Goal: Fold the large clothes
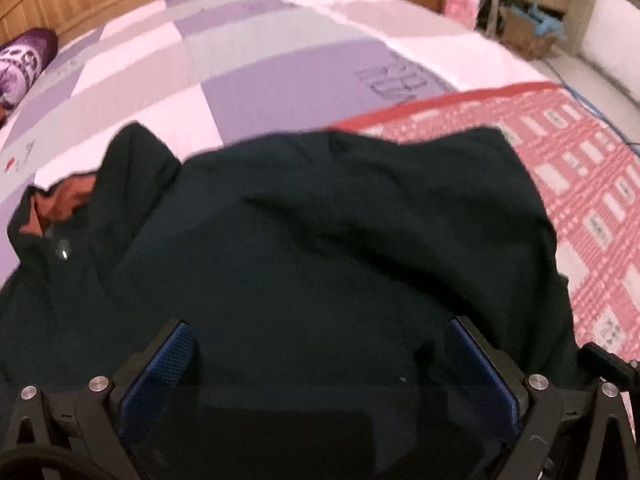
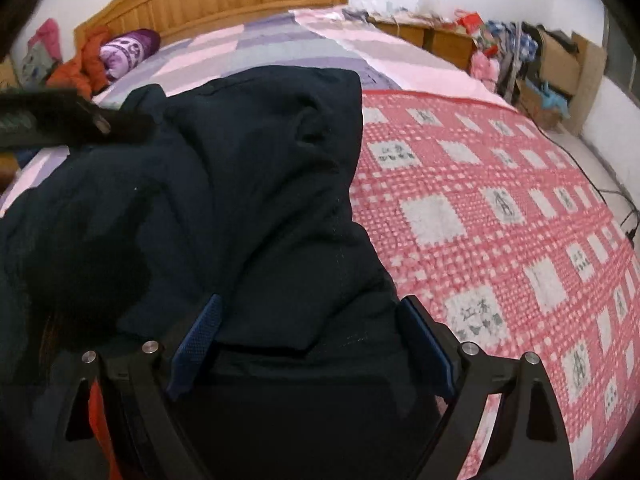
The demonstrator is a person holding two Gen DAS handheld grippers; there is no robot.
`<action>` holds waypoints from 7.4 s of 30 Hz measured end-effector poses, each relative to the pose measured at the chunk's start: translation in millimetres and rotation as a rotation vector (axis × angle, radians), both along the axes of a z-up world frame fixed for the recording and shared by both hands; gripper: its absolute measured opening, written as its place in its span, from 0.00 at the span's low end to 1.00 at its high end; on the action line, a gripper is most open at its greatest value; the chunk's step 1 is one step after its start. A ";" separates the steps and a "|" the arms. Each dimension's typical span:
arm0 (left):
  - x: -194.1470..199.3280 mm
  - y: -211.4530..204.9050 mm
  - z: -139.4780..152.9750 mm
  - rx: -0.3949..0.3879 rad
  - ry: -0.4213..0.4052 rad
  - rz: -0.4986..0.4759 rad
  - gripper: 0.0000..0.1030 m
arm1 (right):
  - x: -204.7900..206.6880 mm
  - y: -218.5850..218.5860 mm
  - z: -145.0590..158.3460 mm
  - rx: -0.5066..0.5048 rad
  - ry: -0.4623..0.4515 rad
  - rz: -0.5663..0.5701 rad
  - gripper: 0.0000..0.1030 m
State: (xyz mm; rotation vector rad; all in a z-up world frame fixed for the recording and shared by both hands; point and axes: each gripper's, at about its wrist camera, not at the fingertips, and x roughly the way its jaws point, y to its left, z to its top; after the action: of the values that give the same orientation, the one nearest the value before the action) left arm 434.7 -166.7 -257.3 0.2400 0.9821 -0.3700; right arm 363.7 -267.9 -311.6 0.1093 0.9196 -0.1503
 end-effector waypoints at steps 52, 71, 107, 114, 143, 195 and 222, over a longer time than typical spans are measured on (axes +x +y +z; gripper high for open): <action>21.3 135.9 -43.6 0.103 0.044 0.376 1.00 | 51.8 42.0 42.2 -0.038 -0.017 0.109 0.89; -9.9 263.1 -49.9 -0.018 0.074 0.436 1.00 | 27.9 100.6 50.1 -0.178 -0.060 0.159 0.89; -167.6 723.0 -57.0 -0.198 0.090 1.231 1.00 | -2.0 211.2 -20.8 -0.206 -0.002 0.210 0.98; -138.9 755.9 -60.8 -0.237 0.083 1.251 1.00 | -1.3 208.8 -23.2 -0.203 -0.001 0.206 0.99; -59.3 591.9 96.8 -0.087 -0.363 0.815 0.13 | 1.2 200.0 -28.4 -0.172 0.002 0.210 1.00; -93.1 181.5 46.4 -0.016 -0.276 0.245 0.61 | -72.3 8.1 56.8 0.000 -0.003 0.049 1.00; -44.4 323.7 -31.5 0.102 -0.078 0.435 0.83 | 80.0 105.1 24.3 -0.021 0.136 0.091 1.00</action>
State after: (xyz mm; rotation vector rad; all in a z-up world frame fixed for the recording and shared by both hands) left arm 390.3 157.0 -288.8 0.1256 0.9482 0.0865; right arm 443.7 -162.8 -287.4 0.0383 1.0560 -0.0834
